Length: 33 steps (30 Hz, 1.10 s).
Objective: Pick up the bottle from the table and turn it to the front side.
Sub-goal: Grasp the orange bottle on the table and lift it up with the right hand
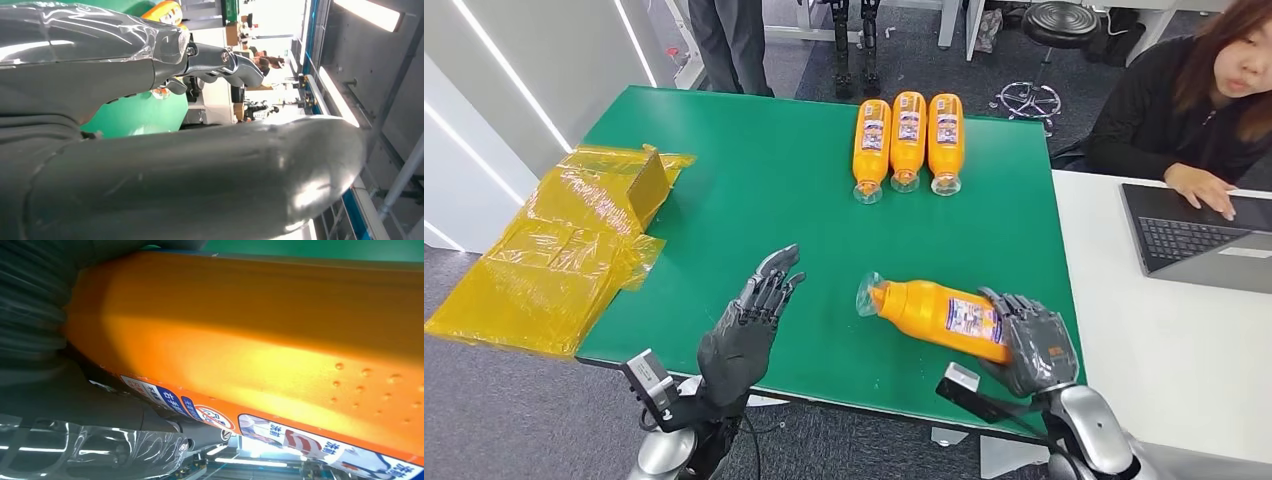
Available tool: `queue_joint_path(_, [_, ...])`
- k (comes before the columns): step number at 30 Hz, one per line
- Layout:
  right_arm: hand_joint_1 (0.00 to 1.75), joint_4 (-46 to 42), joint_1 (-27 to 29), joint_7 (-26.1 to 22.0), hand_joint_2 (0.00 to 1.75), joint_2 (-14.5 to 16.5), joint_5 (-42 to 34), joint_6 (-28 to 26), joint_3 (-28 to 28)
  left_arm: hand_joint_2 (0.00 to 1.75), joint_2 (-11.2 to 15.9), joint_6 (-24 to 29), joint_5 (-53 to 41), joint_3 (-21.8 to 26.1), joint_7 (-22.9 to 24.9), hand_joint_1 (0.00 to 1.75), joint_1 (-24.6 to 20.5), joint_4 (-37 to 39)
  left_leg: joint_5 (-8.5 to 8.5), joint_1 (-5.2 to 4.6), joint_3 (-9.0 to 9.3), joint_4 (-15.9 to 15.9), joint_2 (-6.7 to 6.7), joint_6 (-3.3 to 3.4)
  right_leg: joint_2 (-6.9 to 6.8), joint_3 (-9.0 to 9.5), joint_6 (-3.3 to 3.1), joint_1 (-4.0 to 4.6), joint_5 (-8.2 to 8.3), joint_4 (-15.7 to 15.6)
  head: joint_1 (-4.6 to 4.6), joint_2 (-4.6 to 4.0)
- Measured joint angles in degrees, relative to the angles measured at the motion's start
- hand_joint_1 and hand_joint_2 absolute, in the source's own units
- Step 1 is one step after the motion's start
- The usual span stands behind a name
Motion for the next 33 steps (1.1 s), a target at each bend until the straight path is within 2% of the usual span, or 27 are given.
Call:
queue_joint_path(5, [1.75, -8.7, 10.9, 0.2, 1.75, 0.4, 4.3, -4.9, -3.7, 0.00, 0.1, 1.7, 0.6, 0.0, 0.5, 0.00, -0.6, 0.9, -0.08, 0.01, 0.00, 0.0, -0.10, -0.02, -0.07, 0.03, 0.08, 0.00, -0.18, 0.0, 0.02, 0.00])
queue_joint_path(9, [1.75, -14.7, 19.0, 0.0, 1.75, 3.7, 7.0, -10.6, -4.0, 0.00, -0.1, 1.9, 3.1, -0.2, 1.0, 0.00, -2.4, 3.3, -0.10, 0.02, 0.02, 0.0, -0.14, -0.05, -0.08, 0.04, 0.05, 0.01, -0.23, 0.0, -0.01, 0.00])
queue_joint_path(14, [1.75, -17.0, 21.5, -1.9, 1.75, 8.2, 6.8, -13.2, -1.7, 0.00, -0.7, 1.8, 5.2, -1.5, 1.1, 0.00, -3.6, 5.3, -0.11, 0.02, 0.08, -0.1, 0.12, -0.06, 0.14, 0.03, 0.03, 0.01, -0.23, 0.0, 0.01, 0.00])
queue_joint_path(18, [1.75, -17.0, 20.9, -4.0, 1.75, 11.6, 6.0, -13.0, -0.5, 1.75, -1.3, 1.6, 6.1, -3.0, 1.2, 0.01, -3.8, 6.0, -0.10, 0.01, 0.08, -0.1, 0.14, -0.06, 0.14, 0.04, 0.03, 0.00, -0.21, 0.0, 0.01, 0.00])
queue_joint_path(24, [1.75, -17.0, 20.0, -5.4, 1.75, 15.1, 6.2, -12.7, 0.1, 1.75, -2.0, 1.8, 5.8, -4.8, 1.5, 0.00, -4.0, 6.4, -0.10, 0.01, 0.08, 0.0, 0.14, -0.05, 0.14, 0.04, 0.03, -0.01, -0.20, 0.0, 0.01, 0.00])
queue_joint_path(33, [1.75, -17.0, 19.5, -5.8, 1.75, 17.5, 5.7, -12.2, 0.5, 1.75, -2.4, 2.1, 5.4, -6.1, 1.8, 0.00, -4.4, 6.4, -0.11, 0.01, 0.08, -0.1, 0.14, -0.06, 0.15, 0.04, 0.03, 0.00, -0.21, 0.0, 0.01, 0.00])
